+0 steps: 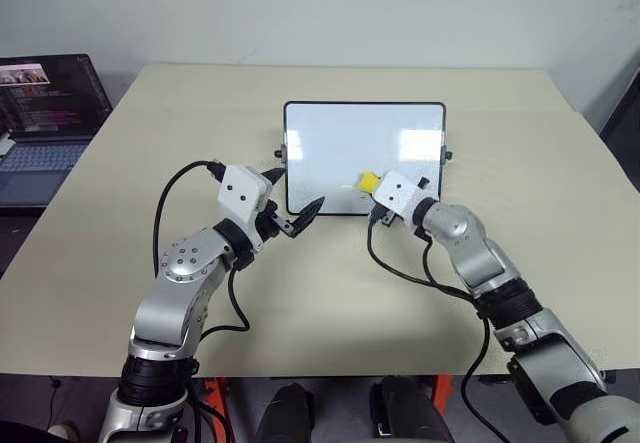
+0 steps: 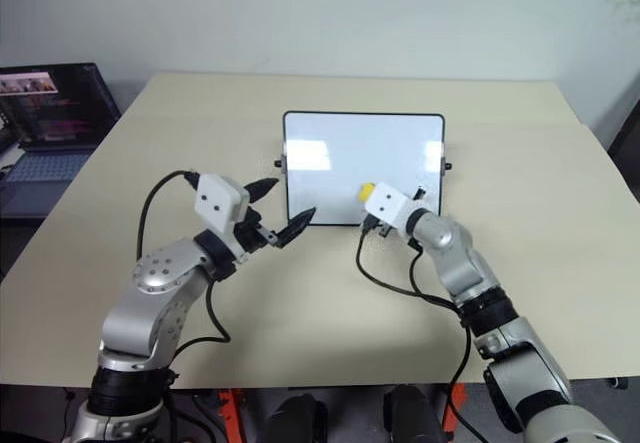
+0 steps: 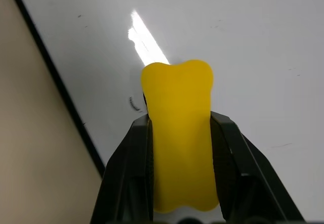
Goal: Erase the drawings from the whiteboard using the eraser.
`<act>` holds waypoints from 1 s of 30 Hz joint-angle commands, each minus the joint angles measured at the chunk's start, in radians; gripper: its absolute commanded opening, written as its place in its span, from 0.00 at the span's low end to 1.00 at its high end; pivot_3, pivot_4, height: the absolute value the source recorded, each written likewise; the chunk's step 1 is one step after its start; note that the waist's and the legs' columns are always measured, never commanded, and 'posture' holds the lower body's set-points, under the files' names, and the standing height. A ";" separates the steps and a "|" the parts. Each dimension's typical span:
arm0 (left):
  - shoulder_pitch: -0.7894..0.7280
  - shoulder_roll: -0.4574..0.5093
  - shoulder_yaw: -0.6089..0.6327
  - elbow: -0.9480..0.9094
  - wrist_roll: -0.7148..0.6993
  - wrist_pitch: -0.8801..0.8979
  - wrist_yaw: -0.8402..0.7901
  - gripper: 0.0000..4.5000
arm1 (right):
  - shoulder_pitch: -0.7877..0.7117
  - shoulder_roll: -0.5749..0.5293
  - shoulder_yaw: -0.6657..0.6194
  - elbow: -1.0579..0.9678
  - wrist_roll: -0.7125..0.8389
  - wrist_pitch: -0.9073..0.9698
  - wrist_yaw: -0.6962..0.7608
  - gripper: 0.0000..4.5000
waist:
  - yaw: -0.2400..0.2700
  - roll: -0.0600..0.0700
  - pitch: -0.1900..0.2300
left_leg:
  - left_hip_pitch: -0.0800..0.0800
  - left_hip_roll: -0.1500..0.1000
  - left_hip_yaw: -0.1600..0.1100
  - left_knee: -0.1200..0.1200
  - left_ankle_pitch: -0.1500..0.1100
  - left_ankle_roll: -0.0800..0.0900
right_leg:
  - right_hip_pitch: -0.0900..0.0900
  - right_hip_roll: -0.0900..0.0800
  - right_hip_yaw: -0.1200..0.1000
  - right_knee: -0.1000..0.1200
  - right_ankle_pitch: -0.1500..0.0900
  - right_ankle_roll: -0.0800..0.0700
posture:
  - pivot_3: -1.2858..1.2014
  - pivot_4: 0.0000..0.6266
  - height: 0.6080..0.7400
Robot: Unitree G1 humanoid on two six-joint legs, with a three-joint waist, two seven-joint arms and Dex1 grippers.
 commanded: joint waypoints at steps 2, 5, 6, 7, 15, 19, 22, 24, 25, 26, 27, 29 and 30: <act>-0.010 0.012 0.021 -0.046 -0.015 0.007 -0.001 1.00 | 0.024 -0.015 0.010 0.030 -0.024 0.006 0.009 0.26 | 0.000 0.000 0.000 | 0.001 0.000 0.000 0.000 0.000 0.000 | 0.000 0.000 0.000 0.001 0.000 0.000 | 0.52 0.24 1.00; -0.008 0.011 0.019 -0.049 -0.014 0.010 0.001 1.00 | 0.026 -0.014 0.015 0.027 -0.025 0.002 0.017 0.26 | 0.000 0.000 0.000 | 0.001 0.000 0.000 0.000 0.000 0.000 | 0.000 0.000 0.000 0.001 0.000 0.000 | 0.52 0.24 1.00; -0.008 0.011 0.020 -0.049 -0.015 0.010 0.001 1.00 | 0.026 -0.016 0.018 0.025 -0.026 -0.001 0.021 0.26 | 0.000 0.000 0.000 | 0.001 0.000 0.000 0.000 0.000 0.000 | 0.000 0.000 0.000 0.001 0.000 0.000 | 0.52 0.24 1.00; -0.009 0.010 0.019 -0.048 -0.014 0.009 0.002 1.00 | 0.025 -0.017 0.019 0.026 -0.027 -0.005 0.023 0.26 | 0.000 0.000 0.000 | 0.001 0.000 0.000 0.000 0.000 0.000 | 0.000 0.000 0.000 0.001 0.000 0.000 | 0.52 0.24 1.00; -0.008 0.005 0.017 -0.042 -0.012 0.003 0.008 1.00 | 0.020 -0.038 0.042 0.025 -0.063 -0.058 0.030 0.26 | 0.000 0.000 0.000 | 0.001 0.000 0.000 0.000 0.000 0.000 | 0.000 0.000 0.000 0.001 0.000 0.000 | 0.52 0.24 1.00; -0.004 0.000 0.014 -0.045 -0.012 0.001 0.011 1.00 | 0.030 -0.050 0.061 0.018 -0.088 -0.093 0.029 0.26 | 0.000 0.000 0.000 | 0.001 0.000 0.000 0.000 0.000 0.000 | 0.000 0.000 0.000 0.001 0.000 0.000 | 0.52 0.24 1.00; 0.002 -0.001 0.012 -0.048 -0.013 -0.001 0.008 1.00 | 0.042 -0.058 0.057 0.004 -0.089 -0.098 0.039 0.26 | 0.000 0.000 0.000 | 0.001 0.000 0.000 0.000 0.000 0.000 | 0.000 0.000 0.000 0.001 0.000 0.000 | 0.52 0.24 1.00; 0.003 -0.003 0.009 -0.047 -0.013 -0.002 0.007 1.00 | 0.050 -0.064 0.050 -0.014 -0.083 -0.094 0.049 0.26 | 0.000 0.000 0.000 | 0.001 0.000 0.000 0.000 0.000 0.000 | 0.000 0.000 0.000 0.001 0.000 0.000 | 0.52 0.24 1.00; 0.001 -0.004 0.008 -0.045 -0.012 -0.002 0.006 1.00 | 0.052 -0.067 0.043 -0.029 -0.077 -0.086 0.057 0.26 | 0.000 0.000 0.000 | 0.001 0.000 0.000 0.000 0.000 0.000 | 0.000 0.000 0.000 0.001 0.000 0.000 | 0.52 0.24 1.00; 0.000 -0.005 0.006 -0.044 -0.012 -0.003 0.006 1.00 | 0.055 -0.070 0.036 -0.046 -0.071 -0.078 0.063 0.26 | 0.000 0.000 0.000 | 0.001 0.000 0.000 0.000 0.000 0.000 | 0.000 0.000 0.000 0.001 0.000 0.000 | 0.52 0.24 1.00; -0.001 -0.005 0.005 -0.042 -0.012 -0.004 0.005 1.00 | 0.058 -0.072 0.029 -0.062 -0.067 -0.068 0.069 0.26 | 0.000 0.000 0.000 | 0.000 0.000 0.000 0.000 0.000 0.000 | 0.000 0.000 0.000 0.001 0.000 0.000 | 0.52 0.24 1.00; -0.003 -0.008 0.002 -0.035 -0.014 -0.009 -0.001 1.00 | 0.067 -0.081 0.014 -0.113 -0.059 -0.038 0.086 0.26 | 0.001 0.000 0.000 | 0.000 0.000 -0.001 0.000 0.000 0.000 | 0.000 0.000 0.000 0.000 0.000 0.000 | 0.52 0.24 1.00; -0.005 -0.009 0.000 -0.031 -0.014 -0.012 -0.003 1.00 | 0.071 -0.084 0.006 -0.137 -0.056 -0.023 0.093 0.26 | 0.001 0.000 0.000 | 0.000 0.000 -0.001 0.000 0.000 0.000 | 0.000 0.000 0.000 0.000 0.000 0.000 | 0.52 0.24 1.00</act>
